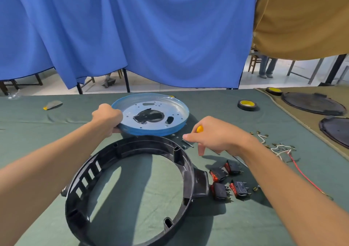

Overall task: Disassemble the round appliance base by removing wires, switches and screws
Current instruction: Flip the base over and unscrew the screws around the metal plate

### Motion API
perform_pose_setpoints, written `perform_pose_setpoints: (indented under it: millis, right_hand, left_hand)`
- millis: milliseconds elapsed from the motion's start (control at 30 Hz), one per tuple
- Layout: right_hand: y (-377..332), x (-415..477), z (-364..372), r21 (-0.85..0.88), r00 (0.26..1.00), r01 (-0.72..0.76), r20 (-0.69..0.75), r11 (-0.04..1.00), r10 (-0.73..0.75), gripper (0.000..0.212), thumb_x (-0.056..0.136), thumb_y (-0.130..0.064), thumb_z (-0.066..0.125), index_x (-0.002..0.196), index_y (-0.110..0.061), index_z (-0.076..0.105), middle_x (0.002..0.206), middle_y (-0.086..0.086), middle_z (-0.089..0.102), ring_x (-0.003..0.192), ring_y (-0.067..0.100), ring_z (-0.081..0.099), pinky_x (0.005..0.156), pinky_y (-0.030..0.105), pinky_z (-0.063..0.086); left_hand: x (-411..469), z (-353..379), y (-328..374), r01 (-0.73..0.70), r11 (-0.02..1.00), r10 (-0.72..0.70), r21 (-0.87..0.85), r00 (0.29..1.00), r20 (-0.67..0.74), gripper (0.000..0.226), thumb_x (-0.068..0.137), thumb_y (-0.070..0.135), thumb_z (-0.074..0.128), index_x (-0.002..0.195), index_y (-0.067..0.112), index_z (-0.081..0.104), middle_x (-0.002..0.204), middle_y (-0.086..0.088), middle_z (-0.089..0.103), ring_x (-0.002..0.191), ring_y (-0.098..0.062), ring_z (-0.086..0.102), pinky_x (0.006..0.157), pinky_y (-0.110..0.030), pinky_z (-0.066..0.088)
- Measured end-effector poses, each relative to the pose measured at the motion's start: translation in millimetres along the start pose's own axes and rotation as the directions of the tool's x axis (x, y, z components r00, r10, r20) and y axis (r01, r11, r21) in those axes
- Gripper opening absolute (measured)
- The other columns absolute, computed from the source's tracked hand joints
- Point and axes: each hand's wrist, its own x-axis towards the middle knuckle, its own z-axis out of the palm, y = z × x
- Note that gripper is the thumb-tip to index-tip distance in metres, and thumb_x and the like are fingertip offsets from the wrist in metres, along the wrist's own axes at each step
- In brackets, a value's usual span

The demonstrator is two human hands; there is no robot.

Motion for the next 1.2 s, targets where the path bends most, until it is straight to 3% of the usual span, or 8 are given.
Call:
perform_pose_setpoints:
  millis: [333, 567, 700, 767, 833, 1000, 1067, 1200]
  right_hand:
    - [-2.2, -4.1, 3.3, -0.089, 0.991, 0.031, 0.131, 0.996, -0.019, 0.04, 0.092, -0.045, 0.056, 0.085, -0.008, 0.07, 0.06, -0.003, 0.071, 0.044, 0.012, 0.037, 0.042, 0.021, 0.035]
    - [-6.3, -2.7, 13.2, -0.138, 0.987, 0.055, 0.154, 0.989, -0.033, 0.041, 0.091, -0.039, 0.057, 0.076, -0.003, 0.07, 0.059, -0.005, 0.07, 0.044, 0.008, 0.043, 0.042, 0.019, 0.037]
    - [-11.0, -2.5, 20.1, -0.141, 0.995, 0.065, 0.087, 0.988, -0.053, 0.028, 0.087, -0.023, 0.055, 0.065, -0.007, 0.061, 0.042, -0.007, 0.055, 0.052, 0.012, 0.041, 0.049, 0.027, 0.036]
    - [-13.2, -3.1, 19.9, -0.095, 0.997, 0.069, 0.049, 0.993, -0.064, 0.025, 0.085, -0.02, 0.057, 0.063, -0.009, 0.057, 0.043, -0.004, 0.052, 0.057, 0.015, 0.04, 0.055, 0.032, 0.033]
    - [-14.1, -4.2, 17.9, -0.077, 0.997, 0.082, 0.017, 0.994, -0.081, 0.027, 0.083, -0.018, 0.057, 0.058, -0.008, 0.056, 0.042, -0.004, 0.053, 0.05, 0.01, 0.039, 0.05, 0.027, 0.032]
    - [-17.1, -6.7, 11.8, -0.024, 0.992, 0.111, -0.065, 0.994, -0.112, 0.031, 0.078, -0.019, 0.06, 0.049, -0.008, 0.057, 0.035, -0.007, 0.05, 0.035, 0.008, 0.034, 0.04, 0.023, 0.028]
    - [-17.6, -6.8, 10.5, -0.01, 0.991, 0.111, -0.079, 0.994, -0.112, 0.026, 0.076, -0.019, 0.063, 0.053, -0.005, 0.066, 0.041, -0.005, 0.057, 0.039, 0.005, 0.041, 0.041, 0.02, 0.032]
    - [-15.4, -6.6, 9.1, 0.097, 0.992, 0.121, -0.052, 0.988, -0.116, 0.024, 0.081, -0.023, 0.066, 0.07, -0.003, 0.072, 0.051, 0.0, 0.065, 0.043, 0.007, 0.042, 0.045, 0.024, 0.034]
  left_hand:
    - [0.9, 15.6, -7.9, 0.007, 0.986, 0.004, 0.168, 0.998, -0.067, 0.024, 0.089, 0.014, 0.042, 0.104, 0.001, 0.056, 0.091, -0.015, 0.064, 0.059, -0.034, 0.069, 0.067, -0.041, 0.06]
    - [-3.2, 9.7, -11.6, -0.079, 0.843, 0.058, 0.532, 0.997, 0.057, 0.029, 0.083, 0.022, 0.045, 0.106, 0.007, 0.052, 0.09, -0.012, 0.057, 0.09, -0.033, 0.057, 0.084, -0.037, 0.049]
    - [-14.0, 9.9, -10.0, -0.153, 0.684, 0.219, 0.714, 0.976, 0.0, 0.048, 0.094, 0.044, 0.039, 0.122, 0.005, 0.048, 0.123, -0.022, 0.05, 0.115, -0.038, 0.042, 0.09, -0.042, 0.037]
    - [-28.1, 10.2, -2.0, -0.396, 0.636, 0.517, 0.662, 0.856, 0.015, 0.053, 0.098, 0.049, 0.034, 0.119, 0.004, 0.052, 0.125, -0.021, 0.052, 0.116, -0.037, 0.044, 0.093, -0.044, 0.038]
    - [-47.5, 10.2, 9.0, -0.698, 0.591, 0.695, 0.404, 0.695, 0.183, 0.044, 0.099, 0.046, 0.035, 0.112, 0.012, 0.06, 0.114, -0.008, 0.063, 0.105, -0.028, 0.054, 0.088, -0.042, 0.045]
    - [-96.2, 9.0, 19.9, -0.96, 0.275, 0.626, 0.055, 0.222, 0.747, 0.034, 0.078, 0.034, 0.036, 0.103, 0.034, 0.059, 0.091, 0.006, 0.065, 0.084, -0.014, 0.055, 0.077, -0.037, 0.043]
    - [-104.0, 13.1, 14.8, -0.975, 0.213, 0.564, 0.056, 0.17, 0.808, 0.027, 0.072, 0.024, 0.041, 0.093, 0.035, 0.054, 0.085, 0.008, 0.059, 0.083, -0.016, 0.053, 0.074, -0.039, 0.045]
    - [-100.5, 21.8, 11.2, -0.963, 0.234, 0.658, 0.137, 0.26, 0.706, 0.026, 0.077, 0.003, 0.045, 0.076, 0.027, 0.054, 0.076, 0.003, 0.061, 0.073, -0.017, 0.052, 0.07, -0.041, 0.047]
